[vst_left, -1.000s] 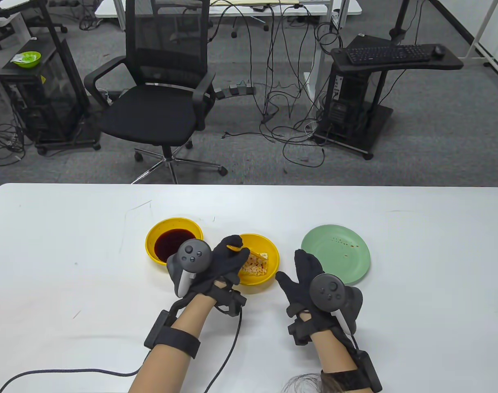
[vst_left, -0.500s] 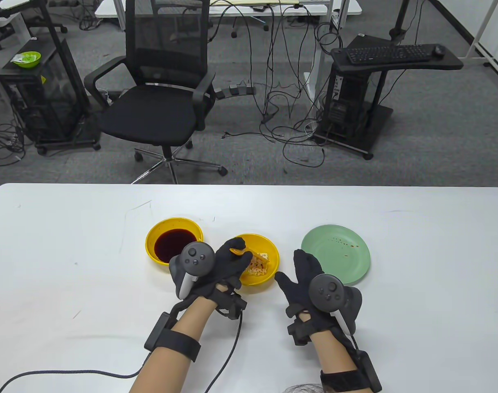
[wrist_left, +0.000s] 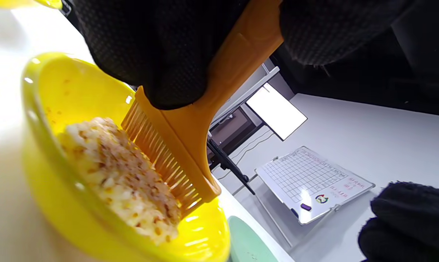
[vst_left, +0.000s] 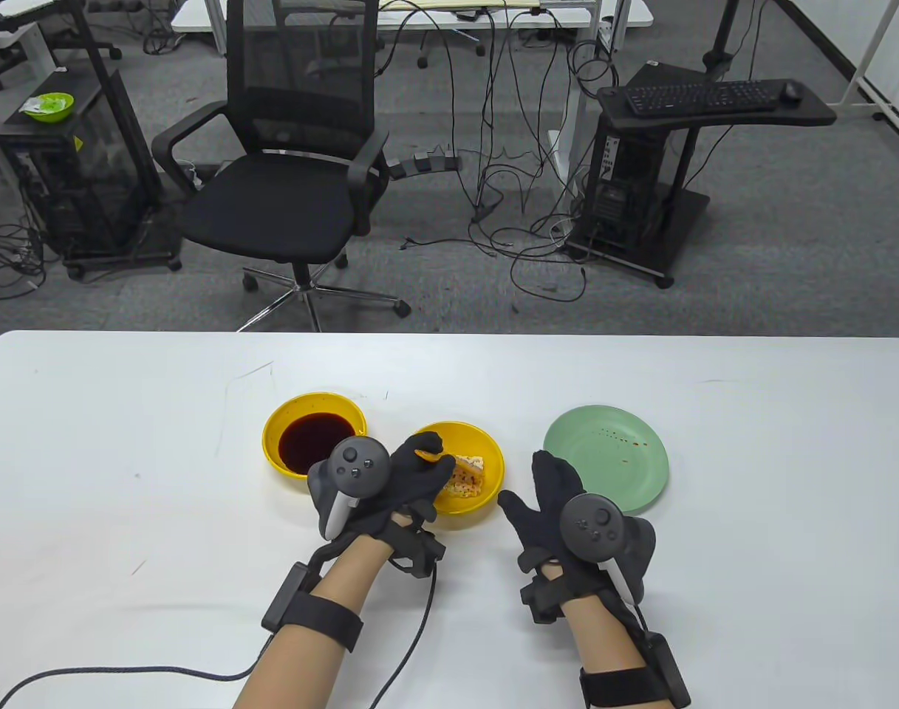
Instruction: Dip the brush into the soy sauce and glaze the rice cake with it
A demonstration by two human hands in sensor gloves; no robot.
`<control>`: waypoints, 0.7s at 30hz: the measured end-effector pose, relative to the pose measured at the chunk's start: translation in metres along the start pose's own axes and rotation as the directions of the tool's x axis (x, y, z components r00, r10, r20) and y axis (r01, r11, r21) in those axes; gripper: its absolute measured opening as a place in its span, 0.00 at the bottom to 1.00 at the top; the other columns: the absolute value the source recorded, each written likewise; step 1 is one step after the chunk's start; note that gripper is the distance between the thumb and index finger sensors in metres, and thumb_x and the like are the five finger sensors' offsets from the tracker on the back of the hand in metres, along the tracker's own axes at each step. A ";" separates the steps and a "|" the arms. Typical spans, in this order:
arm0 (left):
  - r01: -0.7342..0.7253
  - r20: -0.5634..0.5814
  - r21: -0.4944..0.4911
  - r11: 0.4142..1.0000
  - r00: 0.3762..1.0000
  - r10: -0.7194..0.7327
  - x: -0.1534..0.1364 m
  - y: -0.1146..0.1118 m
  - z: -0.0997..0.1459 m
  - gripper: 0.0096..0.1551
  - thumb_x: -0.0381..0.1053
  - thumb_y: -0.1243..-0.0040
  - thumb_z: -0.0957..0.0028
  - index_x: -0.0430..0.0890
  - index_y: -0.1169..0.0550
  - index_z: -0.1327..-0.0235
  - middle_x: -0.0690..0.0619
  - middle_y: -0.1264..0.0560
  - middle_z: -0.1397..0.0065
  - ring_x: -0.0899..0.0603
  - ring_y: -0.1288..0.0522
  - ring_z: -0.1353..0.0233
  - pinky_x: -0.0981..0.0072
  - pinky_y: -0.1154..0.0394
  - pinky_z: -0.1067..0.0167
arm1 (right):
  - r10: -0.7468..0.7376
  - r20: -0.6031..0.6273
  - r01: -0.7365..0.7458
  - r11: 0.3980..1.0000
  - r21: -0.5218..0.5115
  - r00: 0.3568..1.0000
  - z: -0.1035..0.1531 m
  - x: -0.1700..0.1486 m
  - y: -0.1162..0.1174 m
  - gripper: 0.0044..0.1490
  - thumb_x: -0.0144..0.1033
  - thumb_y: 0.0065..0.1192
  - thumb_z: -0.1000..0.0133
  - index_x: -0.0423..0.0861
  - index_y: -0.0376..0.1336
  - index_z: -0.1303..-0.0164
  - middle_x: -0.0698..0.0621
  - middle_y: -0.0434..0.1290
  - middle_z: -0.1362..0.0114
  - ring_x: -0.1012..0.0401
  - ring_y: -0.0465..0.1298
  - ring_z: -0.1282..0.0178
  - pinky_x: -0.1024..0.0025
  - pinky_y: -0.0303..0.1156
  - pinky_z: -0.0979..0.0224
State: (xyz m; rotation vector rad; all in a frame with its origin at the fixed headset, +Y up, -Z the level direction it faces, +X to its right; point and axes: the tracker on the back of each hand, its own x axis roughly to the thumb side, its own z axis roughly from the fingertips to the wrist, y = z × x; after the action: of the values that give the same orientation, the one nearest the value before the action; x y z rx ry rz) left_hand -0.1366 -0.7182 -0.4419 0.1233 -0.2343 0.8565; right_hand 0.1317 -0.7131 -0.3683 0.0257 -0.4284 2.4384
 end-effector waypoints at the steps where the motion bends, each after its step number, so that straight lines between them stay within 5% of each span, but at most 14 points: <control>1: 0.024 0.005 -0.007 1.000 1.000 -0.024 -0.002 0.004 0.002 0.33 0.64 0.36 0.52 0.47 0.25 0.39 0.40 0.21 0.33 0.42 0.11 0.39 0.55 0.17 0.41 | 0.000 -0.002 0.000 1.000 -0.001 1.000 0.000 0.000 0.000 0.50 0.62 0.68 0.47 0.41 0.59 0.23 0.37 0.66 0.21 0.42 0.75 0.31 0.47 0.74 0.34; 8: 0.008 0.010 -0.002 1.000 1.000 -0.008 -0.005 0.019 0.011 0.31 0.65 0.36 0.52 0.50 0.23 0.40 0.42 0.20 0.32 0.42 0.11 0.41 0.55 0.17 0.42 | -0.005 0.001 0.005 1.000 0.000 1.000 0.000 0.002 0.000 0.50 0.62 0.68 0.47 0.42 0.59 0.23 0.37 0.66 0.21 0.42 0.75 0.30 0.47 0.74 0.34; 15: -0.323 0.043 0.056 0.945 0.946 0.321 -0.011 0.020 0.026 0.25 0.61 0.30 0.54 0.59 0.22 0.43 0.44 0.24 0.27 0.41 0.13 0.40 0.52 0.19 0.40 | -0.052 0.063 0.054 0.998 -0.030 0.997 0.005 0.014 -0.001 0.47 0.62 0.65 0.45 0.43 0.60 0.25 0.39 0.68 0.22 0.44 0.77 0.32 0.49 0.76 0.35; 21: -0.109 0.148 0.217 0.970 0.986 0.078 0.000 0.042 0.050 0.22 0.60 0.27 0.58 0.60 0.18 0.50 0.48 0.18 0.34 0.44 0.09 0.44 0.57 0.16 0.43 | -0.103 0.147 0.108 0.994 -0.024 0.984 0.011 0.036 0.001 0.45 0.62 0.63 0.45 0.44 0.60 0.25 0.40 0.68 0.23 0.45 0.77 0.32 0.50 0.76 0.35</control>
State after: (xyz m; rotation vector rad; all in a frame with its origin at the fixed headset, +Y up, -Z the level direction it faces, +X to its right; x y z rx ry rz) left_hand -0.1768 -0.7012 -0.3928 0.3861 -0.2744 0.9682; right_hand 0.1021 -0.6952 -0.3533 0.2091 -0.5178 2.3330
